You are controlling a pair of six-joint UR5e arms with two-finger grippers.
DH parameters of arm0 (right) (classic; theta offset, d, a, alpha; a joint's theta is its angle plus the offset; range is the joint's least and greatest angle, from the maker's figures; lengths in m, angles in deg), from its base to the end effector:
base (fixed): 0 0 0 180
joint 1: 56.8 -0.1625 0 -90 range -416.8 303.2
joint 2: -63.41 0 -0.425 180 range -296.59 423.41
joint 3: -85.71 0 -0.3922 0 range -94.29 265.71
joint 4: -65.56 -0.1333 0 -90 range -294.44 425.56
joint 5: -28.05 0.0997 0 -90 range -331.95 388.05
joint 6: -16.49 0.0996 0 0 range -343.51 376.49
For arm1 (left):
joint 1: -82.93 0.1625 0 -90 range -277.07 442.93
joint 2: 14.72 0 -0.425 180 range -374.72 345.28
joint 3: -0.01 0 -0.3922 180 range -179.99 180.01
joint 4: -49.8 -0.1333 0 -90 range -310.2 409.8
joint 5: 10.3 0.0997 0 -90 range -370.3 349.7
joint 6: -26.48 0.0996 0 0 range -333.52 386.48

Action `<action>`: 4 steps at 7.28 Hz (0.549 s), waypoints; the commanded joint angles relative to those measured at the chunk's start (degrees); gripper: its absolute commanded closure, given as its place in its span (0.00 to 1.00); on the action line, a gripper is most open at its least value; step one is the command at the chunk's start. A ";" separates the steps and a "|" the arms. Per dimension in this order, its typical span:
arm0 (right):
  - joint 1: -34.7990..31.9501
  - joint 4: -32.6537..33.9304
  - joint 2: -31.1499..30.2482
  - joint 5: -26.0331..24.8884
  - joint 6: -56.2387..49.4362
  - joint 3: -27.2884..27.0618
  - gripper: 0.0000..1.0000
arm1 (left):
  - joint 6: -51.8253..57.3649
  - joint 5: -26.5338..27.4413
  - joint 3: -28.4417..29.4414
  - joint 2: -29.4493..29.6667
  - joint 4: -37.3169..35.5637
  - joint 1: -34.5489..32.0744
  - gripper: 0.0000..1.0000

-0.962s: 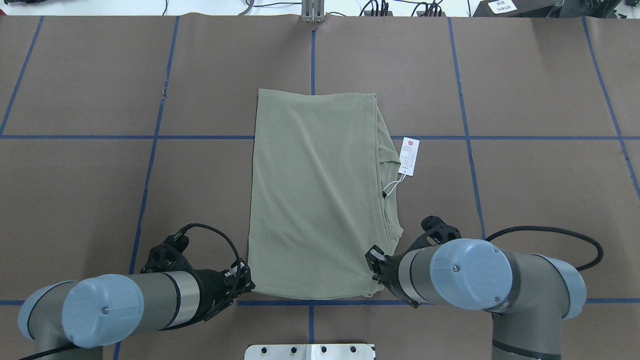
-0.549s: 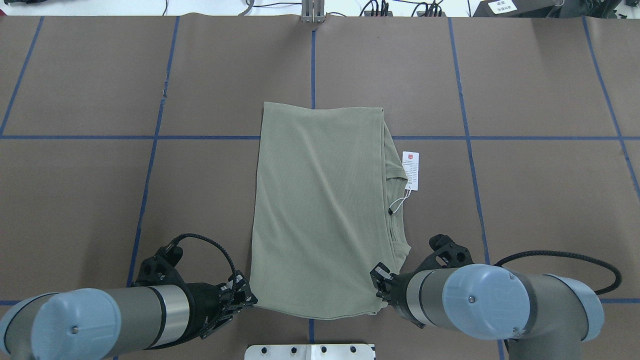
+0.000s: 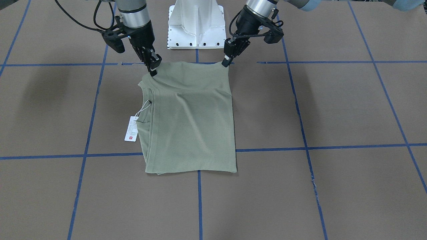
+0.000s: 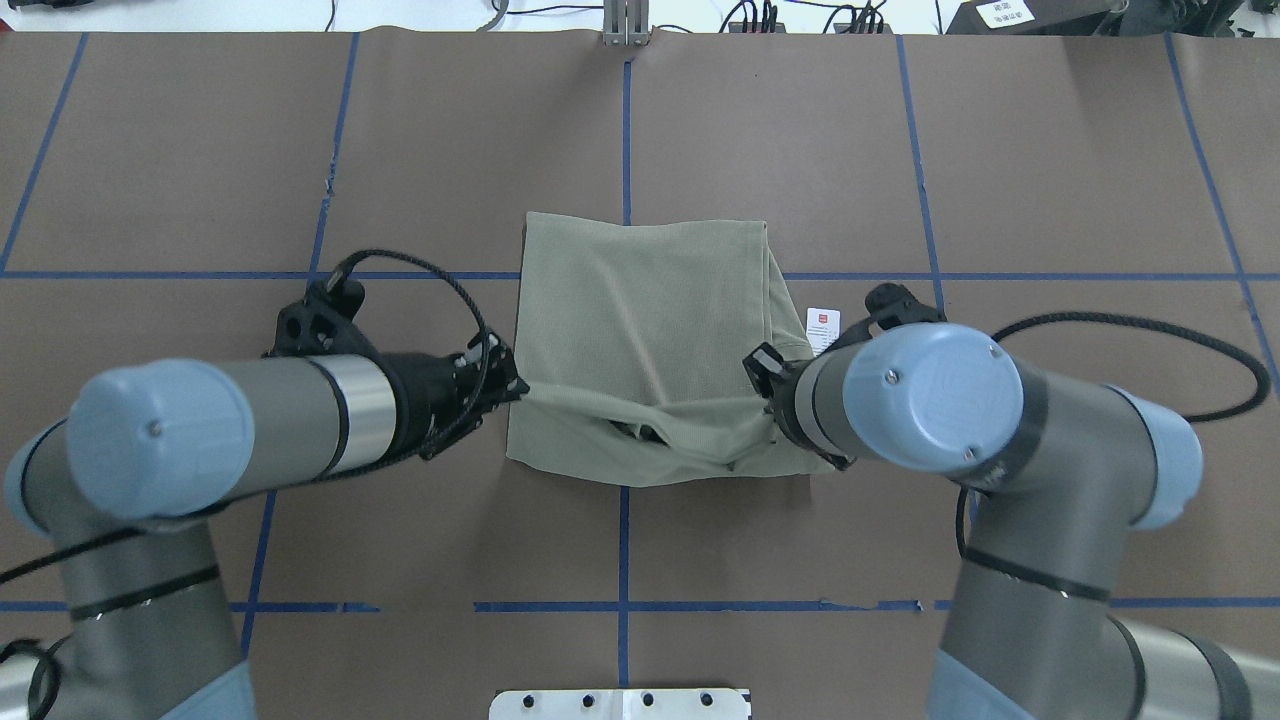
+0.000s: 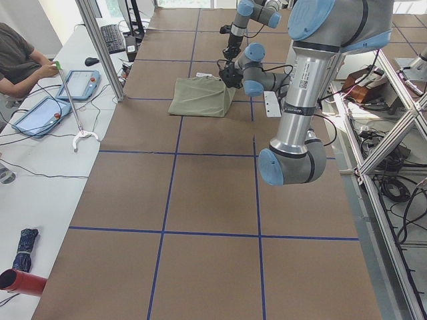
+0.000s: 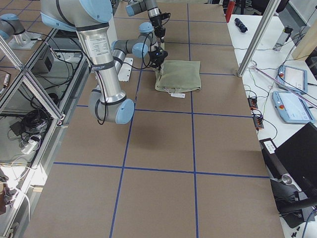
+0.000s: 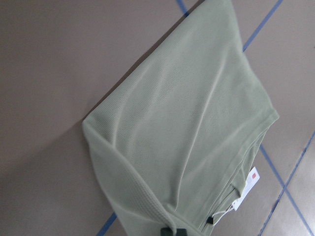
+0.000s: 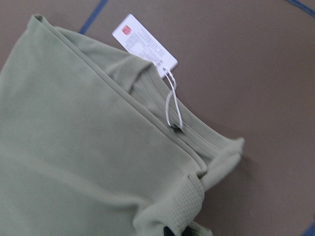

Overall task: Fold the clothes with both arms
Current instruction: 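Lift the near edge with both grippers and fold it away from the robot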

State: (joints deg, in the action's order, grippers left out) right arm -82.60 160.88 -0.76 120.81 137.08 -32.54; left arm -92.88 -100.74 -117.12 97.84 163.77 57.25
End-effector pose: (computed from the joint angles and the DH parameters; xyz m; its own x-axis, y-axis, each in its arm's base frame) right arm -0.4445 -0.3576 0.2180 0.3063 0.7126 0.6312 -0.6482 0.6417 -0.4100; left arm 0.4296 -0.3536 0.1883 0.0118 -0.5497 -0.8353 0.4962 0.7285 -0.4724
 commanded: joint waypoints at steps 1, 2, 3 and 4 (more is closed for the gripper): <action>-7.57 -5.97 6.75 3.02 -4.04 13.32 1.00 | 6.04 -0.96 10.12 4.76 0.64 -6.91 1.00; -9.60 -9.85 9.21 4.35 -4.22 19.14 1.00 | 7.89 -0.88 14.26 6.95 1.00 -8.33 1.00; -10.14 -11.02 11.50 4.53 -6.92 24.77 1.00 | 8.52 -0.88 19.00 8.45 4.22 -9.82 1.00; -10.84 -13.47 12.92 4.54 -8.69 29.17 1.00 | 10.61 -0.62 24.18 8.90 9.56 -10.01 1.00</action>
State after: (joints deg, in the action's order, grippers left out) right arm -92.38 150.19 10.00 125.07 130.61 -9.29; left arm -84.32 -101.54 -98.84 105.67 168.33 48.09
